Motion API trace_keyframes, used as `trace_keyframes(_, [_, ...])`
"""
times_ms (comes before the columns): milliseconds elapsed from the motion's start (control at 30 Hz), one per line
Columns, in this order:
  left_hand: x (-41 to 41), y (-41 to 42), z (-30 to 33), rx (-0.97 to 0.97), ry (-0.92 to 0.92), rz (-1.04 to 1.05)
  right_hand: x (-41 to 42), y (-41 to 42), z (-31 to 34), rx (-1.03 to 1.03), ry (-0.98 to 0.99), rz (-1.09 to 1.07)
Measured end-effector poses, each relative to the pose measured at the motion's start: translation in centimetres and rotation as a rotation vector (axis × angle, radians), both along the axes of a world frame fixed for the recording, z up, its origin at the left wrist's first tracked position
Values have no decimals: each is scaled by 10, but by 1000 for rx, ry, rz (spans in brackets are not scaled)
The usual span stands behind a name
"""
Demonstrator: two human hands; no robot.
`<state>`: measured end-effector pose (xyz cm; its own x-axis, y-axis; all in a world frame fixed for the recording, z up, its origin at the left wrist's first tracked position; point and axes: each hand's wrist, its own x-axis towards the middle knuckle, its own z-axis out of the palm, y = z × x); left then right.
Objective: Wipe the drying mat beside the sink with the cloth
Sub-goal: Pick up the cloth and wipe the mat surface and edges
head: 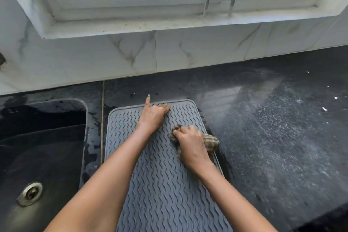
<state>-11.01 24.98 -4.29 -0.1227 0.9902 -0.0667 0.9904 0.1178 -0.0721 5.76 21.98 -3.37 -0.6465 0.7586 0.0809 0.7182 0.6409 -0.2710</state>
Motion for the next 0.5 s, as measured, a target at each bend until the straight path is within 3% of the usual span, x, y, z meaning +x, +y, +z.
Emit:
trace_keyframes(133, [13, -1, 10, -88, -55, 30, 14, -10, 14, -75, -71, 18])
trace_keyframes(267, [26, -22, 9, -1, -236, 25, -2, 21, 32, -114, 15, -92])
trace_keyframes(333, [32, -38, 4, 13, -291, 30, -11, 23, 31, -123, -52, -71])
trace_keyframes(500, [36, -48, -4, -91, -197, 28, -5, 2, 21, -95, -128, -59])
